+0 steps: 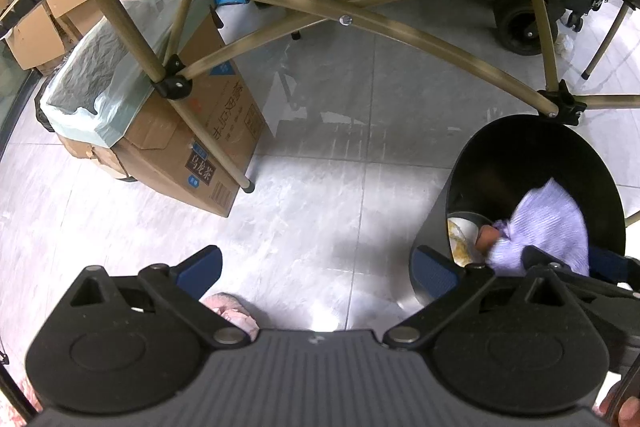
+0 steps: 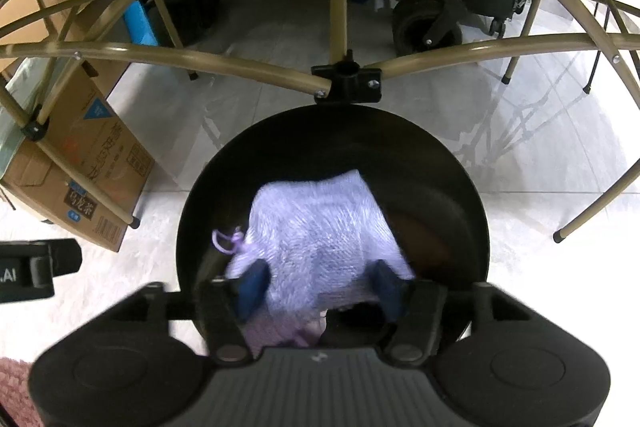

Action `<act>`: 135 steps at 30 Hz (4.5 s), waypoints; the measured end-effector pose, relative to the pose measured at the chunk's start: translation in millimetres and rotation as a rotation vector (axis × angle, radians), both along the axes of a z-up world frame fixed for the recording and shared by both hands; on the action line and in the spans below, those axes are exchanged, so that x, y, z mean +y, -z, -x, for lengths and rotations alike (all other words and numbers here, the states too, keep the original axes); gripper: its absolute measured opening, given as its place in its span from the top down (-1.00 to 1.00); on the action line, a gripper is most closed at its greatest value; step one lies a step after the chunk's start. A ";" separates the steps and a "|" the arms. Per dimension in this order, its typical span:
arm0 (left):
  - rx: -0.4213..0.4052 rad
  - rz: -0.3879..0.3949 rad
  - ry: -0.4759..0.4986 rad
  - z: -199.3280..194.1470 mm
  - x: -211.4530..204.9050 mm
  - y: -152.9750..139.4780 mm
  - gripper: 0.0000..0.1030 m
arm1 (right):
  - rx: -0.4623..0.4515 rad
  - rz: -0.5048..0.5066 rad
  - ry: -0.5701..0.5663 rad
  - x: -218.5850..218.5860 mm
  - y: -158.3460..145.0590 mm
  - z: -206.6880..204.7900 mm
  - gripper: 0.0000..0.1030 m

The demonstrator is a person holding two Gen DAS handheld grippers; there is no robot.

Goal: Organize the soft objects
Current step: 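Open the right tool to release the lavender pouch into the bin, then lift both tools up from the bin toward the table, then grasp the light-blue plush toy on the table with the left tool, then grasp the blue tissue pack with the right tool while the left tool holds the plush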

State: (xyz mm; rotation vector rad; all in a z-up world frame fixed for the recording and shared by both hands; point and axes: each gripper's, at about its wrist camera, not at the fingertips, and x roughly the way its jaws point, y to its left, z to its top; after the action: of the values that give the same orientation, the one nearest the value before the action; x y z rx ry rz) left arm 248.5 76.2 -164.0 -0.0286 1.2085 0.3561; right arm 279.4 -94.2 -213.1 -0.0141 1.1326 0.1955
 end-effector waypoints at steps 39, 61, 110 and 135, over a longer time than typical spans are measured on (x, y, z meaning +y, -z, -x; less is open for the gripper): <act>-0.076 0.006 0.032 7.8 -7.3 -19.2 -1.00 | -0.078 0.072 -0.007 -6.3 -20.0 12.2 -1.00; -0.301 0.034 0.156 49.2 -32.8 -89.0 -1.00 | -0.265 -0.004 0.033 -55.7 -106.5 56.3 -1.00; -0.448 0.074 0.258 -214.1 -105.7 -165.0 -1.00 | -0.572 -0.183 0.283 -157.5 -197.5 -129.4 -1.00; -0.439 0.102 0.217 -263.8 -105.8 -133.0 -0.41 | -0.569 -0.171 0.323 -169.4 -191.0 -176.8 -1.00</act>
State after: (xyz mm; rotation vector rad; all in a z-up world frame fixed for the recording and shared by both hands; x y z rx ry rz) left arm 512.3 -29.7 -31.0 -0.0599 0.7838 0.0884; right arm 456.2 -263.6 -22.0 0.2499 0.5367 -0.0051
